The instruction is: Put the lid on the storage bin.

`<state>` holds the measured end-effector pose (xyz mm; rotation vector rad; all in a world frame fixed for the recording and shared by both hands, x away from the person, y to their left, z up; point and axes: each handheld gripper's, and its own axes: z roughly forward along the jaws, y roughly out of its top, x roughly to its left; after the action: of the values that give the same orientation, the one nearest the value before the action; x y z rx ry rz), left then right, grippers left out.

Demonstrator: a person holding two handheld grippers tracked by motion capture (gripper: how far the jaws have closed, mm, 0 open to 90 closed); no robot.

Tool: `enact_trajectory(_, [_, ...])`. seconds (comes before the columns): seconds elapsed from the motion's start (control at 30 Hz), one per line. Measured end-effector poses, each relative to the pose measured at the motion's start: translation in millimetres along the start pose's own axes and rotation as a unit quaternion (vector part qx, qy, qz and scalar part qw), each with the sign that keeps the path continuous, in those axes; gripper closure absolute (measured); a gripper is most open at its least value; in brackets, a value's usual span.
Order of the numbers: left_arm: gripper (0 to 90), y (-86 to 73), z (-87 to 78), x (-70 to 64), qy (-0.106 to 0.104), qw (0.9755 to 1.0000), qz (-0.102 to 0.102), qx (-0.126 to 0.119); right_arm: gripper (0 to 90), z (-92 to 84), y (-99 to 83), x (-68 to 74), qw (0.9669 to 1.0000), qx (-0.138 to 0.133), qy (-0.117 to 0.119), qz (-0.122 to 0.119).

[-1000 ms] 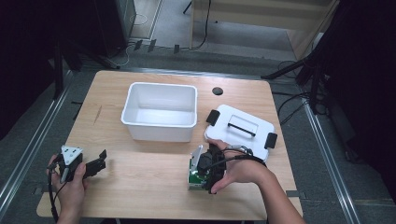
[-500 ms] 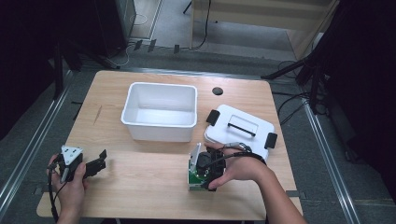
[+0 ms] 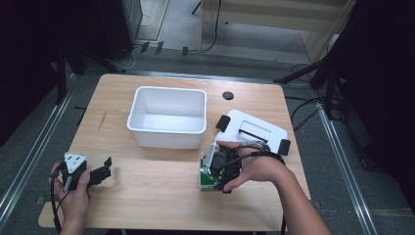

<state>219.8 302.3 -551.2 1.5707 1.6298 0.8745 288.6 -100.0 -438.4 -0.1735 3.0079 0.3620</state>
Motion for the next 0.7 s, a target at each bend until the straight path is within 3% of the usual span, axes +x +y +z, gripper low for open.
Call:
enact_trajectory(0.2, [8.3,0.0,0.0,-0.1,0.001,1.0000,0.000,0.000,16.4,-12.7,-1.1,-9.2,0.9999,-0.008,0.000,0.013])
enact_trajectory(0.7, [8.3,0.0,0.1,-0.1,0.001,1.0000,0.000,-0.001,16.5,-42.0,1.2,-31.6,0.9998,-0.013,-0.012,0.012])
